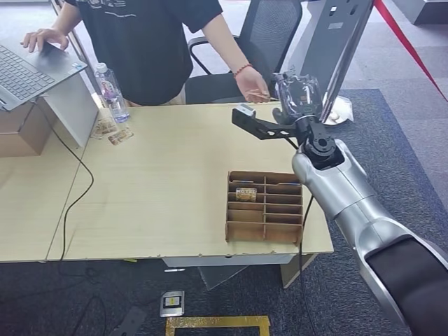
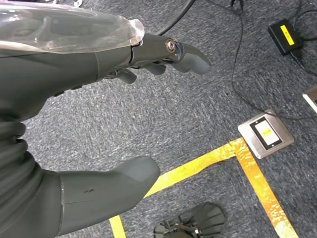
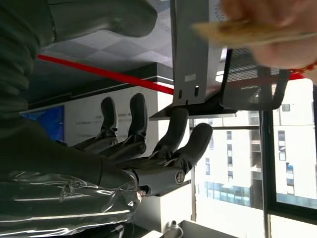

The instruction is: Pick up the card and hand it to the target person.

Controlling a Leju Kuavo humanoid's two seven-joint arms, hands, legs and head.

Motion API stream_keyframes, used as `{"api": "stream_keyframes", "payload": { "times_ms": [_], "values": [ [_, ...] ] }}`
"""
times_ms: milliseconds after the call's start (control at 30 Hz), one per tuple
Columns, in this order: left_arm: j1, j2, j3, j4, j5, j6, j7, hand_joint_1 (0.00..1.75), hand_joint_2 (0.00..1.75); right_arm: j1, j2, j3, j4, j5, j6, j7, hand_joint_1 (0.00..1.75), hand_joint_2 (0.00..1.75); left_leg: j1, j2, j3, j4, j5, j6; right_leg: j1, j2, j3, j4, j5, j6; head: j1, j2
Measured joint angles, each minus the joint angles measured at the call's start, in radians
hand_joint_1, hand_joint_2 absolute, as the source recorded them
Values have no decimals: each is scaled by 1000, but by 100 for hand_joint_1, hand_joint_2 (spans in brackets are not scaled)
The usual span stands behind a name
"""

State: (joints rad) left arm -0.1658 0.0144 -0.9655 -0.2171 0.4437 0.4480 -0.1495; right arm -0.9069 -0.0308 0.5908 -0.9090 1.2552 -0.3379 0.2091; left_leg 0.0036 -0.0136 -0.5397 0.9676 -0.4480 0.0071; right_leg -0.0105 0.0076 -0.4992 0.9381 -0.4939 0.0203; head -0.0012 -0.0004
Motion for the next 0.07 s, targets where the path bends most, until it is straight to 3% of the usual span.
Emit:
{"api": "stream_keyframes", "payload": {
  "times_ms": [67],
  "values": [
    [1, 1, 0, 0, 1, 1, 0, 0, 175, 5, 0, 3, -8, -13, 3, 2, 0, 175, 0, 0, 0, 0, 0, 0, 0, 0, 0, 0, 0, 0, 0, 0]
  ]
}}
